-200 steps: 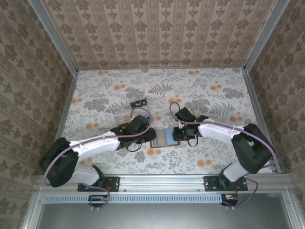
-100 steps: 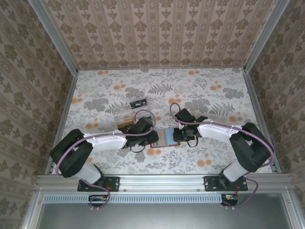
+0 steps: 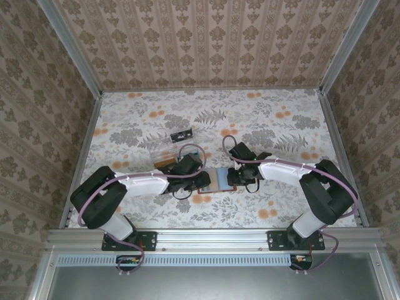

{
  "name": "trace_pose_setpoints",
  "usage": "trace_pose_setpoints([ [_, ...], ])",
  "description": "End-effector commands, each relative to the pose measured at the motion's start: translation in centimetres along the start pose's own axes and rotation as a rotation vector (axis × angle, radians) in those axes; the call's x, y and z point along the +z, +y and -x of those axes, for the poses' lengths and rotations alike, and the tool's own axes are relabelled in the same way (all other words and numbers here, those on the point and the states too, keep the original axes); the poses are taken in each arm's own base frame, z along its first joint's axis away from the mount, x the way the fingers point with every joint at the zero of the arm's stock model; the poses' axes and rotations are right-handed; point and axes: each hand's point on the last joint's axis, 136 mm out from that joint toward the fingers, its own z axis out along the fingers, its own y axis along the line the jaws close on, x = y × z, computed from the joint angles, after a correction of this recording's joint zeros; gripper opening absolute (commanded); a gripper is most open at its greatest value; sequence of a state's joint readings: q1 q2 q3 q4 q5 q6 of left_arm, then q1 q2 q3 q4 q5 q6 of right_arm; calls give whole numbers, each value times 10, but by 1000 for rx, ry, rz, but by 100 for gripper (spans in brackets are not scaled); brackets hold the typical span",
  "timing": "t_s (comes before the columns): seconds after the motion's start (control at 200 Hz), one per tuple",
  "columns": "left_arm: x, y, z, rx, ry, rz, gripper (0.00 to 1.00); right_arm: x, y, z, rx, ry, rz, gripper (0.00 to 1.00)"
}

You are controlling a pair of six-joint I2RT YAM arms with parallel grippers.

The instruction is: Take the credit cards out of the card holder

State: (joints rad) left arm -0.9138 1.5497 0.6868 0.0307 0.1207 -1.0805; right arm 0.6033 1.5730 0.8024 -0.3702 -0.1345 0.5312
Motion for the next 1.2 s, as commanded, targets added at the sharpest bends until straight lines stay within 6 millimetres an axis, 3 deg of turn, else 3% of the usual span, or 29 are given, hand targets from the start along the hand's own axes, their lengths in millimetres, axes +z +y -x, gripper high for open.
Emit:
trace_pose_setpoints([
  [0.0,2,-14,-5,36,27,-40,34,6,-6,-11,20,38,-30,22],
  [0.415,-1,-42,-2,113,30,-108,44,5,-8,-12,23,42,-40,24],
  [0.605,-4,-56,1,145,28,-144,42,2,-7,-9,26,26,-35,25],
  [0.78,4,-69,3,151,37,-177,40,-23,-7,5,43,-70,-34,27],
  [0.935,16,-81,4,152,58,-201,40,-55,-19,17,84,-176,-60,31],
  [1.07,21,-87,2,152,63,-209,40,-67,-27,19,119,-207,-46,32],
  [1.195,15,-82,4,151,45,-197,41,-69,-18,21,106,-202,5,34],
])
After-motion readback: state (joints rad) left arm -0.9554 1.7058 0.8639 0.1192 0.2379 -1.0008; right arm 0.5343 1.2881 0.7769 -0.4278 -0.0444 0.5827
